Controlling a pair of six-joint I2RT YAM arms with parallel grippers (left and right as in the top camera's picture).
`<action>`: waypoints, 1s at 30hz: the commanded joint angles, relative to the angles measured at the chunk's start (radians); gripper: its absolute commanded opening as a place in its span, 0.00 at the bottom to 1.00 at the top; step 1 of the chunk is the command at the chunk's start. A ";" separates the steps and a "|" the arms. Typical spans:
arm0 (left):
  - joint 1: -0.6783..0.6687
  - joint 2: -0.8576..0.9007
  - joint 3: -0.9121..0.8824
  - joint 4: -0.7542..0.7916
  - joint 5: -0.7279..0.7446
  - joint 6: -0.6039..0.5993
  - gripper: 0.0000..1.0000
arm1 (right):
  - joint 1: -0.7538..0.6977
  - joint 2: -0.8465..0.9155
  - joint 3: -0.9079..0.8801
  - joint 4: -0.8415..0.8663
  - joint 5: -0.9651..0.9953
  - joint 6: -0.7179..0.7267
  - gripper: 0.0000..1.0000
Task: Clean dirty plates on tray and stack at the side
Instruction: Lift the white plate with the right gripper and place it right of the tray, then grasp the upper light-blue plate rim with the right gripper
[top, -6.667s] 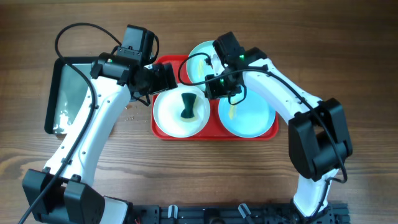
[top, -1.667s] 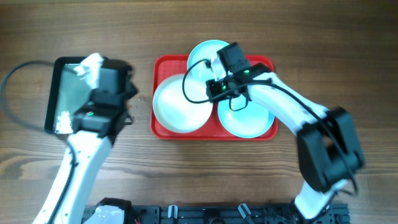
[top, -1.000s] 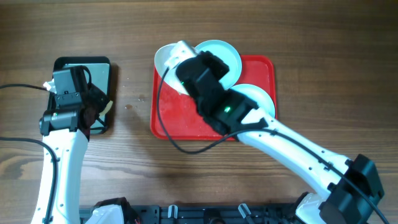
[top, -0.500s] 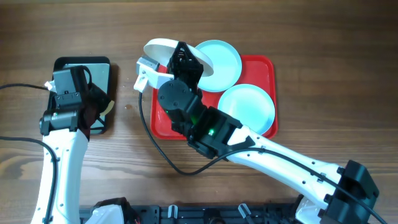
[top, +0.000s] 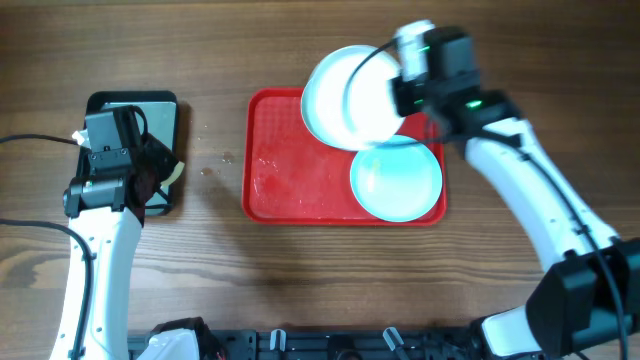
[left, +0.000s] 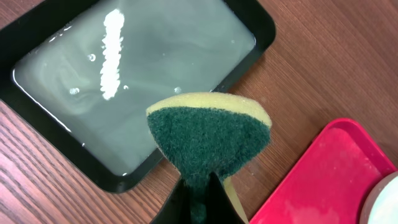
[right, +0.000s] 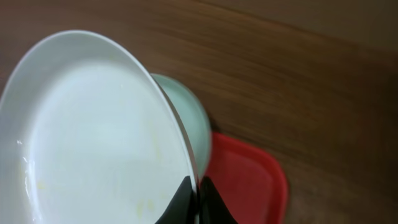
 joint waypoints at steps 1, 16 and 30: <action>0.005 0.005 0.001 0.003 0.002 0.021 0.04 | -0.294 0.021 0.004 -0.046 -0.253 0.123 0.04; 0.005 0.005 0.001 0.003 0.002 0.020 0.04 | -0.654 0.305 0.004 -0.076 -0.190 0.150 0.05; 0.005 0.005 0.001 0.008 0.002 0.020 0.04 | -0.520 0.039 0.005 -0.021 -0.518 0.150 0.66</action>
